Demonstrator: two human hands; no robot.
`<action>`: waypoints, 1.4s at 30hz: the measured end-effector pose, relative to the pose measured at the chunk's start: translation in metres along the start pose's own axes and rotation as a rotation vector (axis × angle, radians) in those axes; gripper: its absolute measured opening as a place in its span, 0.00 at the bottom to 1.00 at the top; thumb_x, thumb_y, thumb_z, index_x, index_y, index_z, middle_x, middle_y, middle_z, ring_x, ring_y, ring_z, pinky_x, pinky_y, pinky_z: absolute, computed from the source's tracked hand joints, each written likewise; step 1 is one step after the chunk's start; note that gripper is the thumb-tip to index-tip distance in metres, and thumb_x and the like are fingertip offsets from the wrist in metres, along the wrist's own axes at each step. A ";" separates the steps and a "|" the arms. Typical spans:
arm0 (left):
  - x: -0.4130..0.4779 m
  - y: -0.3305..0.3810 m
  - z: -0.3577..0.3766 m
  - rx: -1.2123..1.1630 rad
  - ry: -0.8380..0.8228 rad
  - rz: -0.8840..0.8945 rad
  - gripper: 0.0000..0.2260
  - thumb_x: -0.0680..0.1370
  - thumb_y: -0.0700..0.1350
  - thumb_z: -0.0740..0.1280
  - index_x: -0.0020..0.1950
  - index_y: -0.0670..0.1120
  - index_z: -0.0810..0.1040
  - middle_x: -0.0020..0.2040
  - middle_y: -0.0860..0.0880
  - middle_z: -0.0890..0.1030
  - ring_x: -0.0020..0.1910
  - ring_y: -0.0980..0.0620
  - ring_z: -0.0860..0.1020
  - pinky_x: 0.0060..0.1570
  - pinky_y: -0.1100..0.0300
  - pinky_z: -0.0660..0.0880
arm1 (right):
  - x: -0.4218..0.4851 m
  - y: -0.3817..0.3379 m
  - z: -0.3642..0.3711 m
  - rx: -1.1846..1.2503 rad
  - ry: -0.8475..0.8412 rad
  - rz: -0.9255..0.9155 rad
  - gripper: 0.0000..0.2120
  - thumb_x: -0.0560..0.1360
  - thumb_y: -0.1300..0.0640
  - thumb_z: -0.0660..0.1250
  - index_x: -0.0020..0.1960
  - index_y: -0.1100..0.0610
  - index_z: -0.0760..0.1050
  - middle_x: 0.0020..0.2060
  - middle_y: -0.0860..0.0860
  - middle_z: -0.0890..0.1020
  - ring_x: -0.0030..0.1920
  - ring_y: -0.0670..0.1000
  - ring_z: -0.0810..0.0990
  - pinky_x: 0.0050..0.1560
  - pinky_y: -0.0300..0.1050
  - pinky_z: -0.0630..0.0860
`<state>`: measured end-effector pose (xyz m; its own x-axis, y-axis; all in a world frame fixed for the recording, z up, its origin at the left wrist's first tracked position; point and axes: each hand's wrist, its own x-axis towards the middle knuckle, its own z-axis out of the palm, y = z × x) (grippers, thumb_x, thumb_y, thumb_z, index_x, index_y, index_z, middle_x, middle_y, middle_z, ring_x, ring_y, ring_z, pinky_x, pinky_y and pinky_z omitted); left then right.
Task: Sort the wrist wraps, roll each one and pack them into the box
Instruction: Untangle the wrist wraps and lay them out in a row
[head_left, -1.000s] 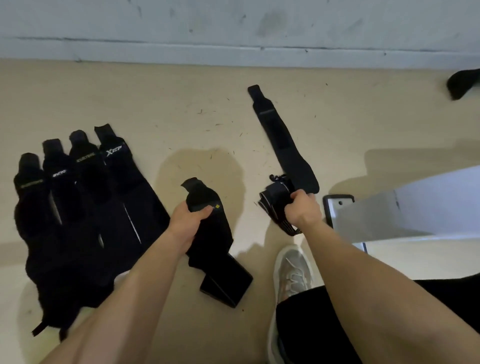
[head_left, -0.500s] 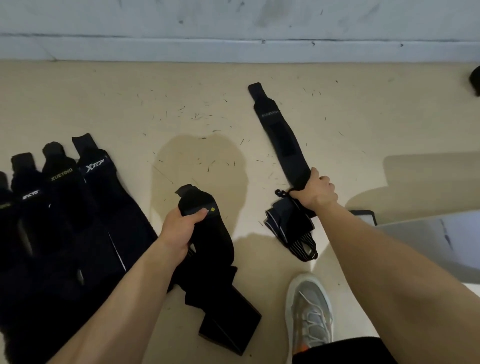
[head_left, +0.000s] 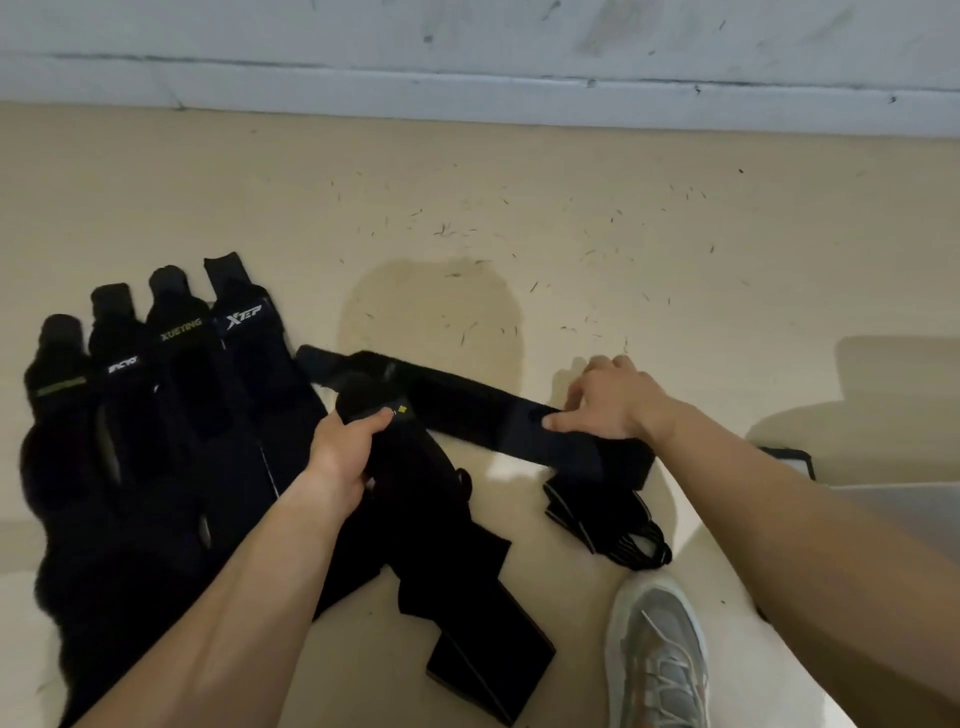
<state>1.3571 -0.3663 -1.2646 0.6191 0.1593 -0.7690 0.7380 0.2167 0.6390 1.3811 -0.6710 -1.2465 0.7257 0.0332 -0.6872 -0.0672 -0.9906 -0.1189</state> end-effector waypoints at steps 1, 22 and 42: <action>0.003 -0.001 -0.003 -0.017 0.010 0.000 0.15 0.80 0.40 0.72 0.66 0.45 0.79 0.58 0.41 0.84 0.55 0.40 0.84 0.52 0.45 0.82 | 0.008 -0.012 -0.004 0.035 0.081 -0.014 0.23 0.76 0.34 0.65 0.61 0.48 0.81 0.67 0.54 0.72 0.70 0.59 0.66 0.67 0.57 0.69; 0.010 -0.019 -0.054 -0.395 -0.080 -0.182 0.19 0.81 0.50 0.66 0.67 0.41 0.81 0.63 0.40 0.84 0.63 0.39 0.81 0.60 0.43 0.79 | 0.092 -0.178 0.027 0.392 0.144 -0.284 0.11 0.79 0.50 0.70 0.58 0.53 0.78 0.50 0.52 0.82 0.54 0.57 0.81 0.54 0.51 0.77; -0.191 0.159 -0.017 -0.288 -0.304 0.286 0.17 0.86 0.46 0.58 0.72 0.41 0.76 0.65 0.38 0.82 0.65 0.38 0.81 0.65 0.42 0.77 | -0.212 -0.146 -0.217 0.937 0.219 -0.487 0.11 0.76 0.68 0.61 0.52 0.54 0.73 0.39 0.55 0.82 0.39 0.55 0.80 0.39 0.46 0.75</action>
<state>1.3517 -0.3456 -1.0168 0.8675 -0.0274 -0.4966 0.4499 0.4692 0.7599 1.3860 -0.5618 -0.9280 0.9168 0.2793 -0.2856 -0.1683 -0.3783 -0.9103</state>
